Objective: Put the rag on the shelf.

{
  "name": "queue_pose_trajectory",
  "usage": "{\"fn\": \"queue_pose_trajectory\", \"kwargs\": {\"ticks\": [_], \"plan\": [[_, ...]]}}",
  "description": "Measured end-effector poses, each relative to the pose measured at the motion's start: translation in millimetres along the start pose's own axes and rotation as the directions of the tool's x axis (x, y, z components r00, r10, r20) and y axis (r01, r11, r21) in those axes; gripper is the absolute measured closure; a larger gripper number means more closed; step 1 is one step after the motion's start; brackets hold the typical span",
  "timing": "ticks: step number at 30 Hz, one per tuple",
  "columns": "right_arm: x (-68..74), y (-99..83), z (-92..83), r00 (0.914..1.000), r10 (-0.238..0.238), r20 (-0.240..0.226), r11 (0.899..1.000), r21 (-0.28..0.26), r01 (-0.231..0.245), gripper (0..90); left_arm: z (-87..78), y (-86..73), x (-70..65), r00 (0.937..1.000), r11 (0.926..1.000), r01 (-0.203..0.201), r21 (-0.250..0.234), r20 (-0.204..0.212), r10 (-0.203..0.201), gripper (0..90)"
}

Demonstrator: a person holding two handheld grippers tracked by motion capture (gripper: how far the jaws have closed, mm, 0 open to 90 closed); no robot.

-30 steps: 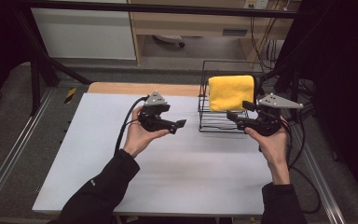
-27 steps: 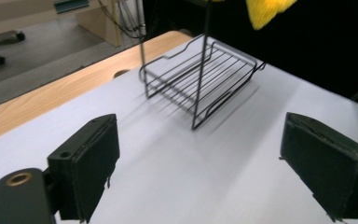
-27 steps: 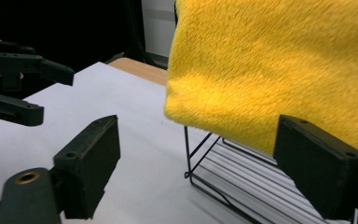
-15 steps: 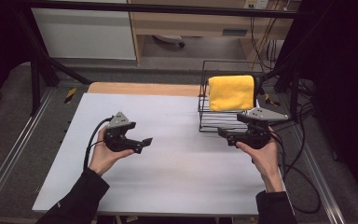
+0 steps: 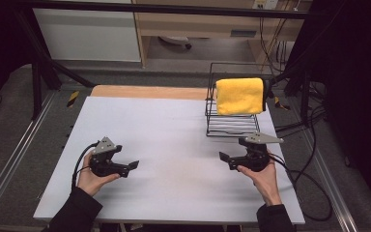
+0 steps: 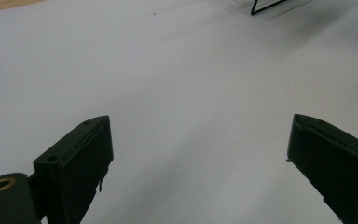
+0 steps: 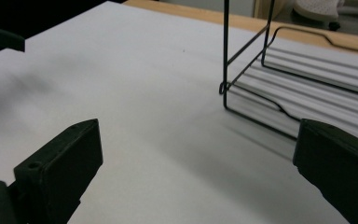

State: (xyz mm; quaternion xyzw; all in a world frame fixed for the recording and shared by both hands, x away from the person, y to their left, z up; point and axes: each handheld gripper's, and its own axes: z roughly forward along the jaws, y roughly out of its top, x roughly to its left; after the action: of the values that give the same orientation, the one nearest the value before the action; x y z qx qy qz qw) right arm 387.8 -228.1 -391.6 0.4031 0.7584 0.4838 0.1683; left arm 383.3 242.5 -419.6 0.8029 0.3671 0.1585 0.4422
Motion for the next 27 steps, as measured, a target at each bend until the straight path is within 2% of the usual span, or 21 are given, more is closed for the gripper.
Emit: {"fn": "queue_pose_trajectory", "kwargs": {"ticks": [4, 6, 12, 15, 21, 27], "plan": [[-0.6, -19.6, 5.6, 0.9997, 0.008, -0.021, 0.999, 0.036, -0.007, 0.7, -6.8, -11.4, 4.4, 0.9999, 0.9999, 0.011, 0.009, -0.008, -0.010, 6.9], [-1.4, -29.0, 6.4, 0.9998, -0.005, -0.021, 0.999, 0.046, 0.006, 0.7, -10.1, -16.3, 6.7, 0.9998, 0.9999, 0.012, 0.012, -0.013, -0.011, 6.9], [-9.0, -50.6, 1.9, 0.9992, 0.026, -0.031, 0.996, 0.081, -0.023, 0.7, -17.0, -29.8, 12.5, 0.9996, 0.9996, 0.022, 0.017, -0.017, -0.022, 6.9], [-13.8, -58.7, -2.5, 0.9988, 0.038, -0.031, 0.996, 0.081, -0.036, 0.7, -19.1, -35.3, 15.0, 0.9993, 0.9994, 0.034, 0.011, -0.012, -0.034, 7.0], [-20.9, -73.4, -11.2, 0.9981, 0.046, -0.041, 0.995, 0.093, -0.042, 0.7, -21.8, -41.8, 17.1, 0.9994, 0.9995, 0.032, 0.002, -0.013, -0.032, 7.0], [-22.5, -77.2, -13.7, 0.9980, 0.050, -0.038, 0.995, 0.092, -0.046, 0.7, -21.5, -45.3, 18.3, 0.9994, 0.9994, 0.031, 0.012, -0.018, -0.031, 7.0]]}}
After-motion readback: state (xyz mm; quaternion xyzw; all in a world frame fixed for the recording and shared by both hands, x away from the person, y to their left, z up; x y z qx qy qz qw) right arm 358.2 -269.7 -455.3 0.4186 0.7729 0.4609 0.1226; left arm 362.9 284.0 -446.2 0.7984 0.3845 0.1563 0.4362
